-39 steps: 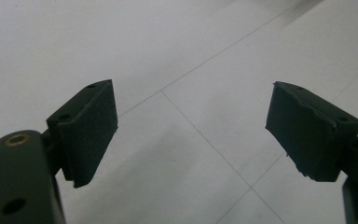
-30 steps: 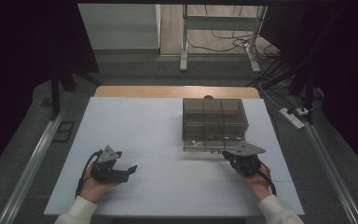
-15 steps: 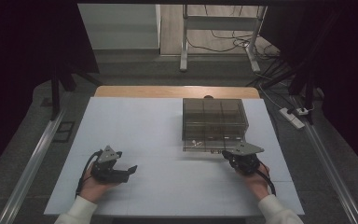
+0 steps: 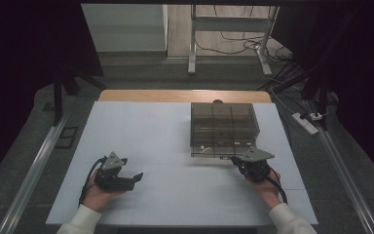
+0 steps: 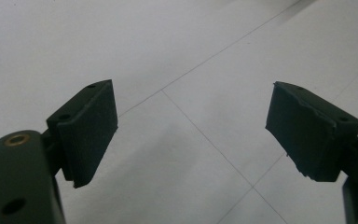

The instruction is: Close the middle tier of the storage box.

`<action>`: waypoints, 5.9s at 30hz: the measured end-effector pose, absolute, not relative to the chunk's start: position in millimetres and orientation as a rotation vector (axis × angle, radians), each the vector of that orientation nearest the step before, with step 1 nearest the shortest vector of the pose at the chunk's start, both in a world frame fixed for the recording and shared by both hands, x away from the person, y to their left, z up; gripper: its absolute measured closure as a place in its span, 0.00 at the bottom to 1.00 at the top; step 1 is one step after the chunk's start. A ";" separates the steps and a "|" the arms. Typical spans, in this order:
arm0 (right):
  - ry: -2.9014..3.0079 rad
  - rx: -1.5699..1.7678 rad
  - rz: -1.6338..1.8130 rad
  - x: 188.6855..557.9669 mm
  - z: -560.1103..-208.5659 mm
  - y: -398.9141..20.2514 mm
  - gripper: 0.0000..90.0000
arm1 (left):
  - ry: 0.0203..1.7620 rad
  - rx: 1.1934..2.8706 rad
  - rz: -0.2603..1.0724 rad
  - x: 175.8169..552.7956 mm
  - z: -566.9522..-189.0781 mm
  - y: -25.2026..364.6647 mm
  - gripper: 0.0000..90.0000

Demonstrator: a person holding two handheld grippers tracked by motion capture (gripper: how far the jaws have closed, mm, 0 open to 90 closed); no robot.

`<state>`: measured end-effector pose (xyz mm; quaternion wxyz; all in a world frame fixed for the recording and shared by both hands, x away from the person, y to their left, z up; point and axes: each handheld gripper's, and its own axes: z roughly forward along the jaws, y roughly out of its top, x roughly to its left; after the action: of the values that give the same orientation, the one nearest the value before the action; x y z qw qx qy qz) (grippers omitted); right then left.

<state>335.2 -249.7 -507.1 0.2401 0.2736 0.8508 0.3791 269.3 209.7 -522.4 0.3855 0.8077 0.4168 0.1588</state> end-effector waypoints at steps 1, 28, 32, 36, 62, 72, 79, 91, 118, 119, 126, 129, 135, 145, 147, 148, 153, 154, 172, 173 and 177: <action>2.327 0.754 1.037 335.5 -507.1 -249.8 0.99 | 1.062 2.057 0.405 269.3 -522.5 209.8 0.18; 2.292 0.772 1.042 347.1 -508.4 -251.0 0.99 | 1.061 2.061 0.409 269.7 -522.6 210.3 0.18; 2.284 0.780 1.046 348.8 -508.0 -250.5 0.99 | 1.060 2.063 0.408 269.9 -522.8 210.2 0.18; 2.277 0.784 1.044 351.0 -508.1 -250.3 0.99 | 1.060 2.065 0.410 269.9 -522.8 210.2 0.18; 2.261 0.814 1.056 368.3 -509.9 -246.2 0.99 | 1.056 2.073 0.412 269.9 -523.5 209.8 0.18; 2.252 0.828 1.058 375.7 -510.3 -244.7 0.99 | 1.054 2.076 0.412 269.8 -523.8 209.1 0.18; 2.245 0.848 1.073 381.3 -510.0 -243.9 0.99 | 1.054 2.077 0.412 269.9 -523.9 209.3 0.18; 2.238 0.857 1.079 387.1 -509.4 -242.6 0.99 | 1.052 2.079 0.413 270.0 -524.0 209.1 0.18; 2.233 0.869 1.075 393.9 -508.9 -241.0 0.99 | 1.051 2.085 0.419 269.6 -524.4 209.3 0.18; 2.234 0.866 1.073 392.9 -508.5 -241.0 0.99 | 1.051 2.086 0.420 269.5 -524.5 209.2 0.18; 2.243 0.837 1.071 385.7 -504.8 -241.1 0.99 | 1.050 2.088 0.420 269.8 -525.1 209.4 0.18; 2.252 0.832 1.084 382.3 -503.7 -242.2 0.99 | 1.054 2.085 0.422 269.9 -525.1 210.1 0.18; 2.264 0.828 1.119 376.1 -501.7 -246.8 0.94 | 1.062 2.084 0.422 270.3 -525.8 211.1 0.18; 2.301 0.803 1.139 366.5 -501.0 -248.2 0.46 | 1.071 2.083 0.418 270.7 -527.3 211.8 0.18; 2.319 0.789 1.143 362.8 -500.1 -247.4 0.42 | 1.069 2.083 0.417 270.5 -527.3 211.7 0.18; 2.325 0.785 1.140 361.4 -499.8 -247.2 0.42 | 1.069 2.083 0.417 270.5 -527.4 211.8 0.18; 2.349 0.761 1.136 351.1 -499.7 -247.6 0.36 | 1.074 2.083 0.417 270.7 -527.7 211.8 0.18; 2.351 0.757 1.136 349.8 -499.5 -248.1 0.35 | 1.074 2.082 0.417 270.6 -527.8 211.6 0.18; 2.342 0.747 1.190 316.0 -498.8 -274.7 0.31 | 1.082 2.077 0.417 270.8 -527.9 212.0 0.18; 2.341 0.750 1.197 314.1 -498.8 -276.9 0.31 | 1.082 2.078 0.417 270.9 -528.0 211.9 0.18; 2.344 0.755 1.207 310.6 -499.4 -282.0 0.31 | 1.081 2.079 0.417 270.6 -527.7 211.7 0.18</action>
<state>310.6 -282.0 -499.4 0.1983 0.2697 0.8377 0.4315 270.6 211.7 -527.7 0.3718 0.8109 0.4217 0.1625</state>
